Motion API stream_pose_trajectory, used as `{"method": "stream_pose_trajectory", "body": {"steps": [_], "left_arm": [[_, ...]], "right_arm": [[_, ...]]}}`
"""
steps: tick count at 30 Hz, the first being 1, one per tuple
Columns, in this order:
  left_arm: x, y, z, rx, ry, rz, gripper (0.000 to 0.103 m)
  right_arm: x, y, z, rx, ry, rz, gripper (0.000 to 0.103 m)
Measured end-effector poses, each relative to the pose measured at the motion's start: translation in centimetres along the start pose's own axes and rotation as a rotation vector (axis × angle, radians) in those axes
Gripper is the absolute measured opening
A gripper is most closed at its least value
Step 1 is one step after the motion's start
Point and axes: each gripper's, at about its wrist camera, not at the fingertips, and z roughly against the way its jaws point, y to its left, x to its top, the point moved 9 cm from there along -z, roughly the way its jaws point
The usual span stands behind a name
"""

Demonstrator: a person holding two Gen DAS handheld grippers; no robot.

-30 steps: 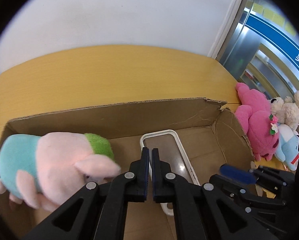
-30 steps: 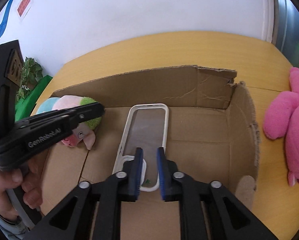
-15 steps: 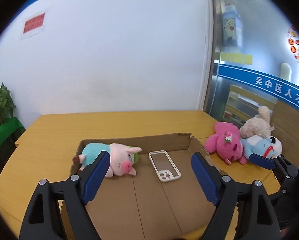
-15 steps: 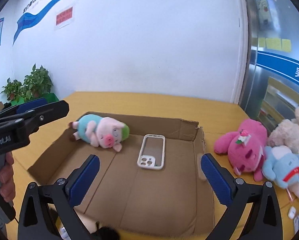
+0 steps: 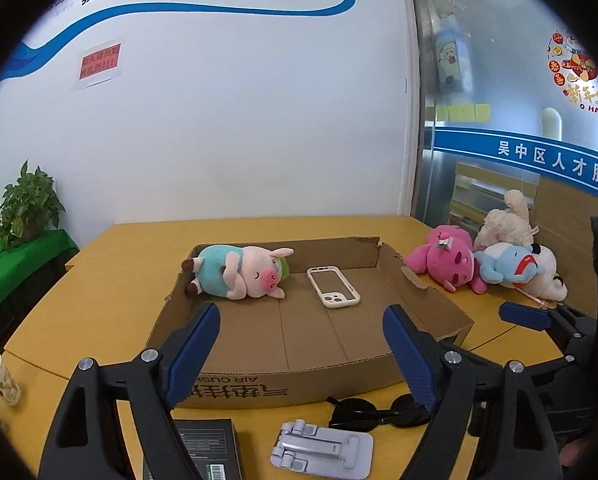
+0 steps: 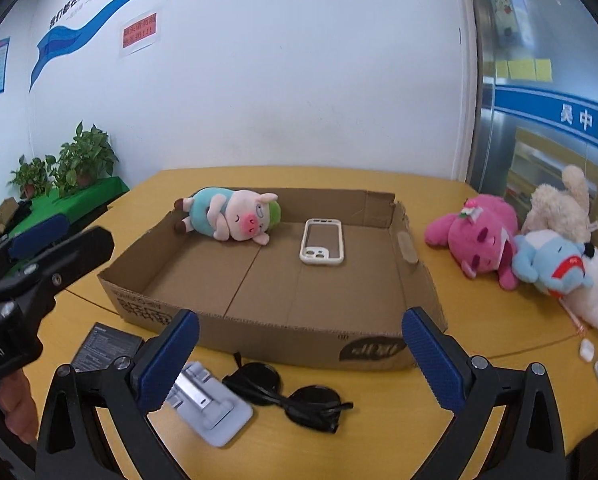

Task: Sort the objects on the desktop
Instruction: 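Open the right gripper and move it back toward the black UGREEN box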

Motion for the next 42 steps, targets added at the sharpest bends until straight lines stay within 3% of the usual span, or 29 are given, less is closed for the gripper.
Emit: {"method": "stream_pose_trajectory", "body": {"steps": [17,26,38,42], "left_arm": [[-4.7,2.9,-0.4,0.021,0.129,0.027,0.084],[-8.7,7.8,0.2,0.056,0.234,0.066,0.084],[-11.6,10.9,-0.4,0.044,0.31,0.103,0.084],[-13.0,13.2,-1.3,0.062,0.358,0.146,0.084]], "right_arm": [[-2.6,-0.5,-0.2,-0.03,0.017,0.003,0.103],[-8.4,3.2,-2.9,0.137,0.185,-0.018,0.103],[-10.0,9.2,-3.6,0.27,0.228,0.064,0.103],[-11.1,12.0,-3.8,0.35,0.263,0.11,0.103]]}}
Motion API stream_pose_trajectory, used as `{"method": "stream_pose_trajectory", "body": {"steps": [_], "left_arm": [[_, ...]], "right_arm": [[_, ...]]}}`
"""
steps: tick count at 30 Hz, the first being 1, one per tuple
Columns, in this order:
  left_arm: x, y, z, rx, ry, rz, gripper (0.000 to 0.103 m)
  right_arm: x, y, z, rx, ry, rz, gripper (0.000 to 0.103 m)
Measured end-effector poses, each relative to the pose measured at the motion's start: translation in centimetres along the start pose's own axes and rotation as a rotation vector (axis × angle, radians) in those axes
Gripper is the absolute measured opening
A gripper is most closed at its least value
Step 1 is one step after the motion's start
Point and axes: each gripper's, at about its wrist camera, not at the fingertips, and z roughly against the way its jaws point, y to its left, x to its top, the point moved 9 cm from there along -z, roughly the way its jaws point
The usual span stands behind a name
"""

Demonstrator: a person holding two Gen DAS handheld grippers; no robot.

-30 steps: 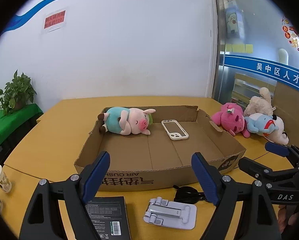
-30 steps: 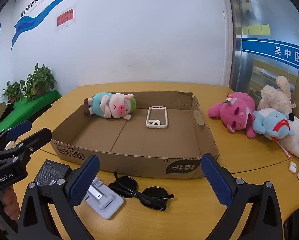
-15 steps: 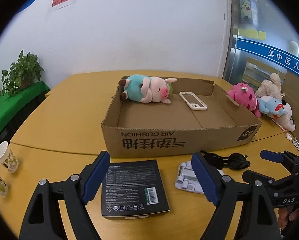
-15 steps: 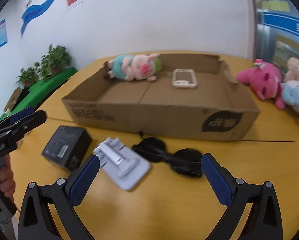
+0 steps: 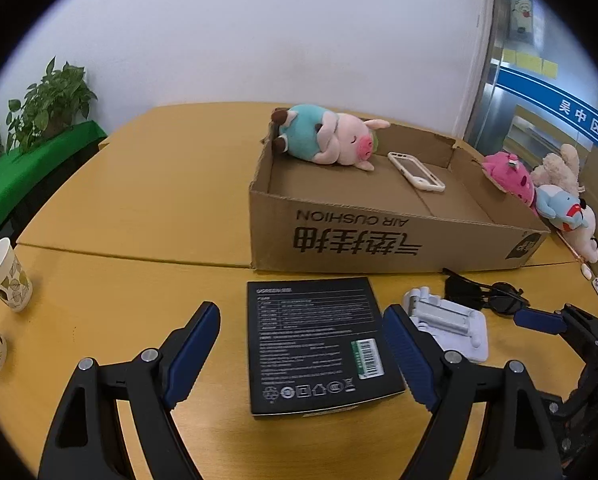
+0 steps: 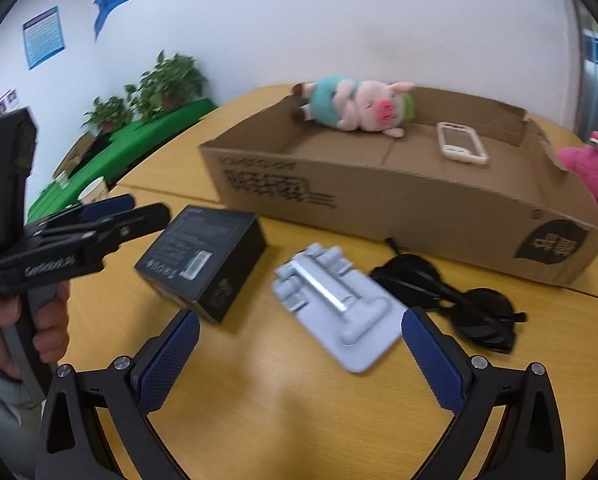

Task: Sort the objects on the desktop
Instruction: 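Open the right gripper and move it back toward the black UGREEN box, then grasp the black UGREEN box with the right gripper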

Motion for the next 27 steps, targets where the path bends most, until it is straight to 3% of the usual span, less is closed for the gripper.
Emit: {"method": "stream_pose_trajectory", "body": {"steps": [5,9,11,17,22,27], "left_arm": [[-1.1,1.5,-2.4,-0.102,0.086,0.068,0.082],[-2.2,2.6,-4.1,-0.117,0.143,0.091,0.082],[-2.4,2.8,-4.5,-0.178,0.159,0.13,0.082],[-3.0,2.0,-4.6,-0.31,0.193,0.169,0.068],[-4.0,0.9,-3.4,-0.318,0.204,0.177,0.068],[-7.0,-3.6,-1.1,-0.358,0.263,0.117,0.068]], "right_arm": [[-0.2,3.4,-2.9,0.096,0.061,0.04,0.103],[-0.5,6.2,-5.7,0.142,0.11,0.095,0.103],[-0.6,7.4,-7.1,0.142,0.132,0.127,0.102],[-0.6,9.5,-9.4,0.16,0.156,0.164,0.088],[-1.6,9.4,-8.5,0.16,0.163,0.176,0.087],[-4.3,8.4,-4.3,0.207,0.153,0.136,0.088]]}}
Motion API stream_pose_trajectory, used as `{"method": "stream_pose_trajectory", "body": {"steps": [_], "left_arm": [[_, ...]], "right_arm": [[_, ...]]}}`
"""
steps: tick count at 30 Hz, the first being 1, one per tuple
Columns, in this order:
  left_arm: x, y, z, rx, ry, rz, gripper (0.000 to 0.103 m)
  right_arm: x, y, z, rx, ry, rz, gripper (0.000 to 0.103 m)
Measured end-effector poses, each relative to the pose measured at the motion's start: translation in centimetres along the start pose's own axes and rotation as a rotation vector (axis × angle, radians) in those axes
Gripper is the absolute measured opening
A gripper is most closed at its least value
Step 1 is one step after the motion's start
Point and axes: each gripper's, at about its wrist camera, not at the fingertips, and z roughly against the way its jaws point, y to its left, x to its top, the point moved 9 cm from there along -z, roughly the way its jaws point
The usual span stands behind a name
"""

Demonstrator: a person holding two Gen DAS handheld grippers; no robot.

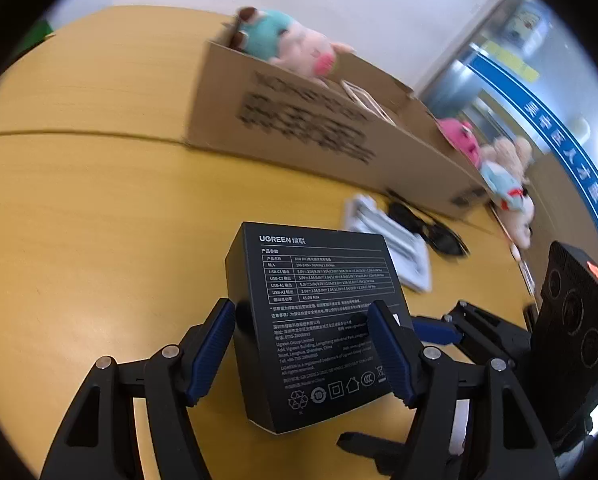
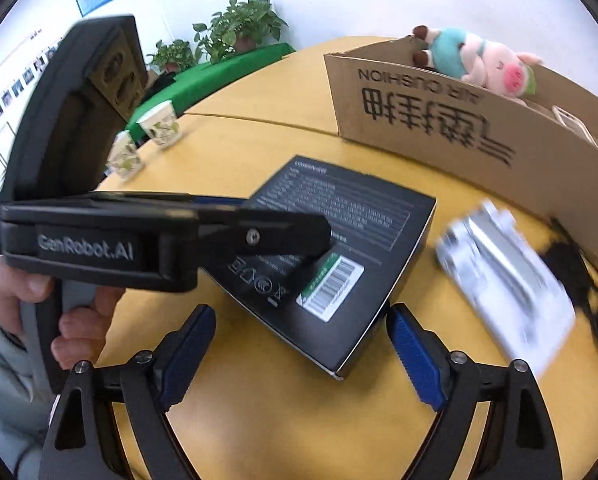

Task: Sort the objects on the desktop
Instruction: 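Grasp the black UGREEN box with the right gripper, then lift the black box with the right gripper and carry it over the cardboard box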

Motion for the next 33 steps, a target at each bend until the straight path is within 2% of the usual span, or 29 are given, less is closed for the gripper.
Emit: {"method": "stream_pose_trajectory", "body": {"steps": [6,12,18,20,22,30,33], "left_arm": [[-2.9,-5.7,-1.7,-0.057,0.05,-0.087,0.068],[-4.0,-8.1,-2.5,-0.103,0.089,-0.113,0.066],[-3.8,-7.7,-2.7,-0.107,0.081,-0.069,0.066],[-4.1,-7.8,-3.0,-0.134,0.09,-0.069,0.067],[-4.1,-7.8,-2.9,-0.123,0.078,-0.076,0.068],[-3.4,-8.4,-1.7,-0.078,0.02,-0.136,0.057],[-2.4,-9.2,-1.0,-0.089,-0.01,-0.146,0.055]], "right_arm": [[-5.3,-1.4,3.7,-0.055,-0.002,0.006,0.094],[-8.2,-2.8,6.1,-0.07,-0.005,-0.042,0.094],[-8.2,-3.7,7.5,-0.148,-0.028,0.01,0.094],[-8.5,-4.0,7.2,-0.144,-0.02,0.016,0.092],[-8.3,-3.7,6.5,-0.132,-0.013,0.019,0.091],[-7.5,-3.6,6.0,-0.204,-0.029,0.041,0.09],[-7.1,-3.7,6.8,-0.203,-0.059,0.023,0.089]]}}
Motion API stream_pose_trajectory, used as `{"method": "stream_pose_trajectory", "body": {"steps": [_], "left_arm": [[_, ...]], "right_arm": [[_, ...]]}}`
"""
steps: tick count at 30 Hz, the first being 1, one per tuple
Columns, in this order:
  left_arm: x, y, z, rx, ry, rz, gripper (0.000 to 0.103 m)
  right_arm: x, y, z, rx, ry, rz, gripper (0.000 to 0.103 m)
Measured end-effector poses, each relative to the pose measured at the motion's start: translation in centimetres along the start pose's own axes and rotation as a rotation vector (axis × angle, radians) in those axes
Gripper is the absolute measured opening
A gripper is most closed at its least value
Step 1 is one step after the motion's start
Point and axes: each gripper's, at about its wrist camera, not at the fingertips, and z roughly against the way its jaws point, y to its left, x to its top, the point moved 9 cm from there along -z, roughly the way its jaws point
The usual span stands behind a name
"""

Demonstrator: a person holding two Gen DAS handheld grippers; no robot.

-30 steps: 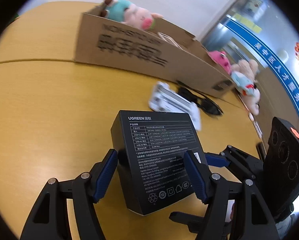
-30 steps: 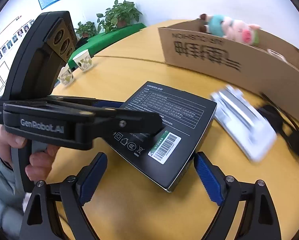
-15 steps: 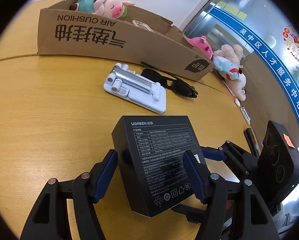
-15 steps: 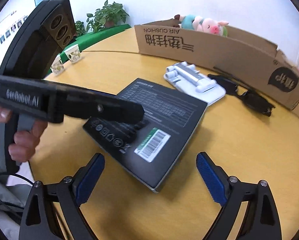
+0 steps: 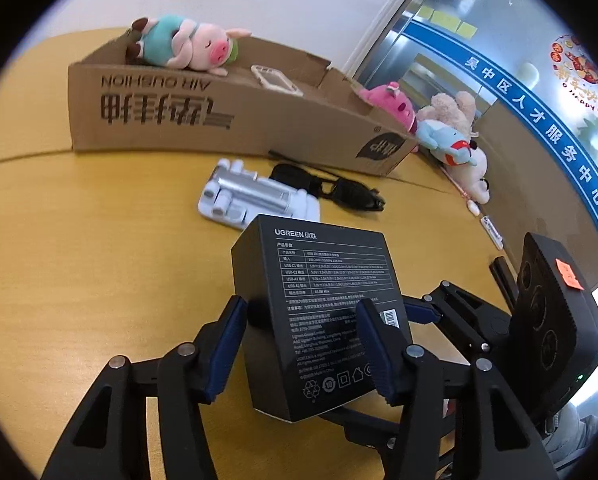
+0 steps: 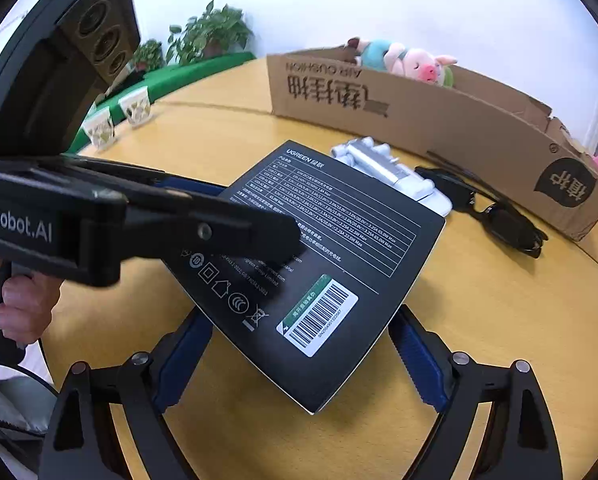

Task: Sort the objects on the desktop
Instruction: 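Lift the black box with the right gripper and carry it over the cardboard box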

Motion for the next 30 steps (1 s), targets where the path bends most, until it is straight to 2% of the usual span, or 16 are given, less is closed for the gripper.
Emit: {"method": "stream_pose_trajectory", "body": {"steps": [3,7,13,21,25,30], "left_arm": [[1.2,-1.1,0.3,-0.014,-0.027,-0.025,0.055],[2.9,-3.0,0.3,-0.027,-0.073,-0.073,0.055],[4.6,-4.4,0.3,-0.046,-0.106,-0.103,0.055],[6.4,-2.2,1.9,0.011,-0.177,-0.089,0.055],[9.0,-0.6,4.0,0.074,-0.25,-0.086,0.055],[12.6,0.9,6.2,0.11,-0.314,-0.09,0.055]], "right_arm": [[0.9,-0.6,1.1,-0.023,-0.036,-0.006,0.089],[2.0,-1.8,2.8,-0.102,-0.069,0.015,0.089],[3.3,-3.4,4.5,-0.151,-0.098,0.011,0.089],[5.9,-2.7,3.5,-0.148,-0.117,0.043,0.089],[9.0,-1.8,2.7,-0.122,-0.146,0.073,0.089],[13.8,-1.0,2.2,-0.103,-0.214,0.122,0.089]]}}
